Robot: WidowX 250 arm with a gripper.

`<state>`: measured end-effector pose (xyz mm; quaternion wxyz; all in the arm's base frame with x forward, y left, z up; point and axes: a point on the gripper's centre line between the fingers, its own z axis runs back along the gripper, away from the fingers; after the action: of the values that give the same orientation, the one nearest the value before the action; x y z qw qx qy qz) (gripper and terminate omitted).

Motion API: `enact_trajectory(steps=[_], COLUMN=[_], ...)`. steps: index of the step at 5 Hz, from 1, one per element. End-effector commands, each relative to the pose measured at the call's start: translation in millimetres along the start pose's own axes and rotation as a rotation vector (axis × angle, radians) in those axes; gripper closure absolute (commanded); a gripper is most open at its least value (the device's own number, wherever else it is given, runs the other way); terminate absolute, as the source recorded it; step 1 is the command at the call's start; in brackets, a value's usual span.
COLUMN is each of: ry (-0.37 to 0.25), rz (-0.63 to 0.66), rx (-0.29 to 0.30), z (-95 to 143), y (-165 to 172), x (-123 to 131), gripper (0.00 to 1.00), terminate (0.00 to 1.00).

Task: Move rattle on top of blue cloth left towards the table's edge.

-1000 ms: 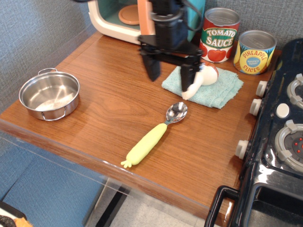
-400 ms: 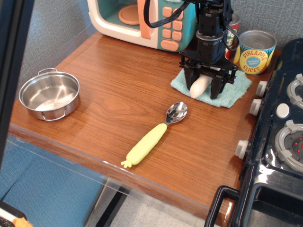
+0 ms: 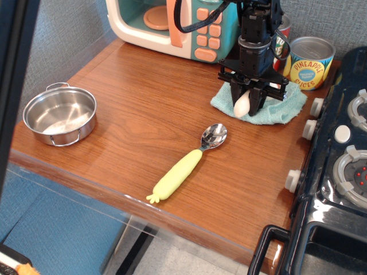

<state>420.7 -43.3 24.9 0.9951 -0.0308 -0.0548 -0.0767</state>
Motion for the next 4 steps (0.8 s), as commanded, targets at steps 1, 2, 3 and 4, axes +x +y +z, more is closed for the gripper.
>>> enact_trajectory(steps=[1, 2, 3, 4], ry=[-0.22, -0.207, -0.165, -0.134], rz=[0.0, -0.011, -0.017, -0.012], rx=[-0.068, -0.081, -0.082, -0.072], z=[86, 90, 81, 75], y=[-5, -2, 1, 6], x=[4, -2, -9, -14], gripper=[1.0, 1.0, 1.0, 1.0], terminate=[0.0, 0.0, 0.0, 0.0])
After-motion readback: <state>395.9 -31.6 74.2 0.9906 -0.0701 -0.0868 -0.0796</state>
